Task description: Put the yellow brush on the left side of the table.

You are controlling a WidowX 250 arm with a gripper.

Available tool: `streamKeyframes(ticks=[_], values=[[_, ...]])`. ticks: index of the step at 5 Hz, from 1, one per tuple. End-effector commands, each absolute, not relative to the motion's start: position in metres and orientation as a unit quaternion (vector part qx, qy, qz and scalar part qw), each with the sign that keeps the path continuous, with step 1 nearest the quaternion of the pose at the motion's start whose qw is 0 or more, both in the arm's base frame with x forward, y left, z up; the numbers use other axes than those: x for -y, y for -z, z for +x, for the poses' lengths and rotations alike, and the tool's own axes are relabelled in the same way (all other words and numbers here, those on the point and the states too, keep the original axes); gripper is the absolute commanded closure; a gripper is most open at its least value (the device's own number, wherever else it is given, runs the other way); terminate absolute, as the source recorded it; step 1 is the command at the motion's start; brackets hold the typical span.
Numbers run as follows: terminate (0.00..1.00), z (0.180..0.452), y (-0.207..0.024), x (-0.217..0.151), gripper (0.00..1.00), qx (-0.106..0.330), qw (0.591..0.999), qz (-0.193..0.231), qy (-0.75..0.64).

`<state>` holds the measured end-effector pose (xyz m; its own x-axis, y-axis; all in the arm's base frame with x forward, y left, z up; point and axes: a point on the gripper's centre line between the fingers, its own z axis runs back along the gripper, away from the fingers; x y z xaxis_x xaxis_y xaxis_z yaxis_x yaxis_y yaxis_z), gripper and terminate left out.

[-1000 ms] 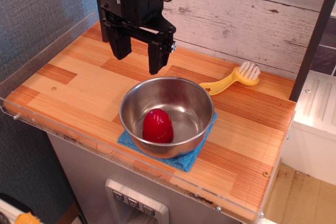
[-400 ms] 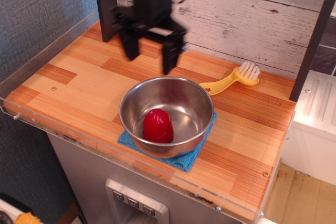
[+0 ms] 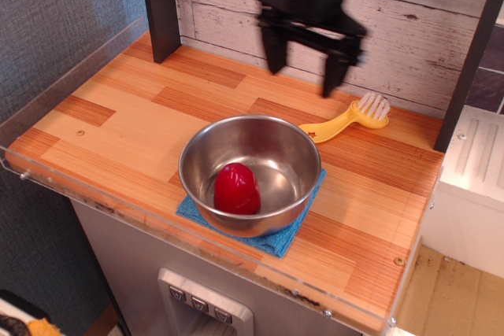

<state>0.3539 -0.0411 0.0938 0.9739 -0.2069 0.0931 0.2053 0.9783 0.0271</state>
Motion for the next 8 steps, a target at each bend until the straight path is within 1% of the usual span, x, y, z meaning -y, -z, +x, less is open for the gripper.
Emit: streamKeyframes(ticks=[1,2,4,5,7,8], values=[[0.0,0.378,-0.061,0.062,0.0,0.043,0.987,0.026,0.155],[0.0,0.383,-0.042,0.059,0.0,0.029,0.987,0.027,0.157],[0.0,0.404,-0.023,0.065,0.0,0.031,0.987,0.028,0.153],[0.0,0.409,-0.017,0.068,1.0,0.026,0.987,0.03,0.157],[0.0,0.408,-0.017,0.066,1.0,0.025,0.988,0.026,0.153],[0.0,0.4,-0.034,0.06,1.0,0.044,0.988,0.024,0.144]])
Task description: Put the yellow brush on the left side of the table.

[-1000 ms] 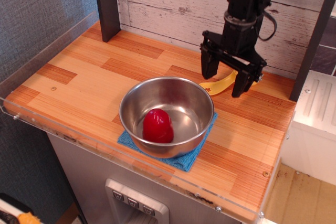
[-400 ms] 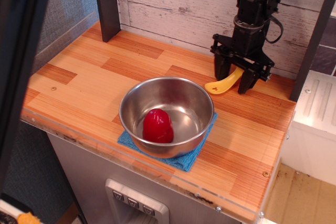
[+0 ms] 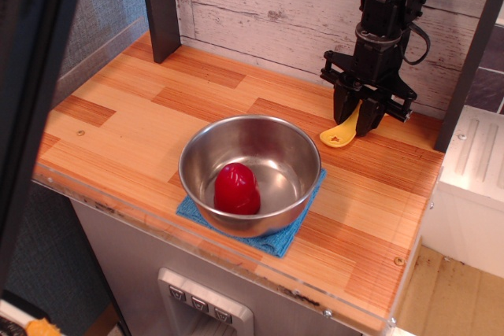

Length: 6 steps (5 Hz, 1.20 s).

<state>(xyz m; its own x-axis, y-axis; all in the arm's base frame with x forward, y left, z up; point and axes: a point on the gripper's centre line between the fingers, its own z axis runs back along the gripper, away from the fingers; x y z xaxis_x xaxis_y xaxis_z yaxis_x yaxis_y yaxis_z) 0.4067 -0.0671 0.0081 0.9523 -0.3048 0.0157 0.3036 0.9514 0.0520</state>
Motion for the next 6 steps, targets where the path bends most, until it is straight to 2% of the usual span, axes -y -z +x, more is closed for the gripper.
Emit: streamKeyframes(ticks=[1,2,3,4,5,6], values=[[0.0,0.398,-0.068,0.045,1.0,0.076,0.991,0.02,0.105],[0.0,0.389,-0.097,0.026,1.0,0.12,0.991,0.003,0.063],[0.0,0.366,-0.117,0.001,1.0,0.141,0.989,-0.014,0.03],[0.0,0.333,-0.123,-0.037,1.0,0.135,0.991,-0.006,0.014],[0.0,0.316,-0.118,-0.066,1.0,0.118,0.992,0.015,0.03],[0.0,0.309,-0.103,-0.098,1.0,0.097,0.991,0.061,0.063]])
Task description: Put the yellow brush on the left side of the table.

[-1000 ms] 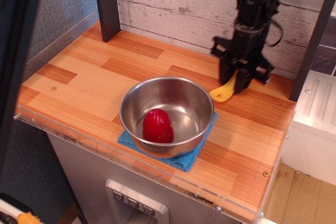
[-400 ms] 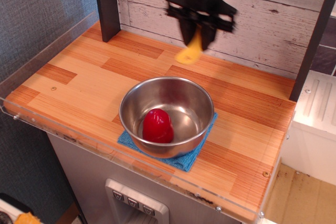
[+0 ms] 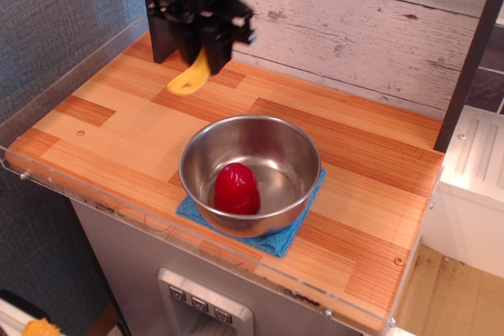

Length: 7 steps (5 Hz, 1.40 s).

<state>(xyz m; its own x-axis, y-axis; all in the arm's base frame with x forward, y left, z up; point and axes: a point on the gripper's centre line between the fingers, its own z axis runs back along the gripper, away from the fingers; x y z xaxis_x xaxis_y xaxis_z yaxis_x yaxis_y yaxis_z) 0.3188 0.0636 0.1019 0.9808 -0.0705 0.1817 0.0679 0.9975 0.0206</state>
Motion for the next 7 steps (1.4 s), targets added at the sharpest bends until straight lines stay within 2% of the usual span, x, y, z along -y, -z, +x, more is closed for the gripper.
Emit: streamKeyframes(ticks=[1,3,4,6,7], values=[[0.0,0.307,-0.091,-0.121,1.0,0.079,0.991,0.089,0.057],[0.0,0.284,-0.05,-0.168,1.0,0.037,0.995,0.08,-0.047],[0.0,0.274,-0.03,-0.172,1.0,0.019,0.996,0.06,-0.064],[0.0,0.282,-0.019,-0.158,1.0,0.019,0.998,0.052,-0.017],[0.0,0.283,-0.023,-0.157,0.0,0.014,0.999,0.05,-0.003]])
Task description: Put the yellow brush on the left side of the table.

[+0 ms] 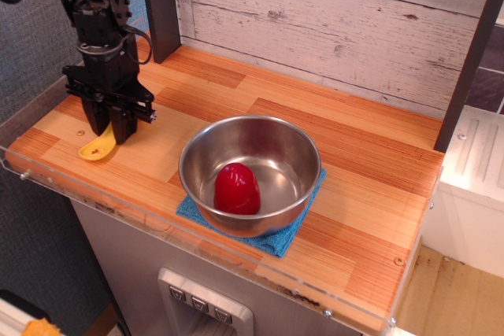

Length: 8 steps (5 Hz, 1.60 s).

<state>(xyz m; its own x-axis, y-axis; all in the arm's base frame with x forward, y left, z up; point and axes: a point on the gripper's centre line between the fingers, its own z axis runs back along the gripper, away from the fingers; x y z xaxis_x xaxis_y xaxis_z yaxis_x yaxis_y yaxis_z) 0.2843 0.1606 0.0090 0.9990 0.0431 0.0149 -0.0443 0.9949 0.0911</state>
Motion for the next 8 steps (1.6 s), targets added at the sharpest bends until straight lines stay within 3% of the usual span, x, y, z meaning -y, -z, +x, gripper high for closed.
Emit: streamKeyframes(ticks=[1,3,4,5,6,8], values=[[0.0,0.283,-0.037,-0.155,0.0,0.019,0.998,0.056,0.011],[0.0,0.284,-0.061,-0.158,0.0,0.025,0.999,0.043,0.01],[0.0,0.302,-0.099,-0.132,0.0,0.064,0.997,0.04,0.027],[0.0,0.314,-0.123,-0.095,0.0,0.092,0.993,0.042,0.054],[0.0,0.315,-0.123,-0.065,0.0,0.081,0.994,0.053,0.051],[0.0,0.311,-0.114,-0.045,0.0,0.07,0.997,0.014,0.014]])
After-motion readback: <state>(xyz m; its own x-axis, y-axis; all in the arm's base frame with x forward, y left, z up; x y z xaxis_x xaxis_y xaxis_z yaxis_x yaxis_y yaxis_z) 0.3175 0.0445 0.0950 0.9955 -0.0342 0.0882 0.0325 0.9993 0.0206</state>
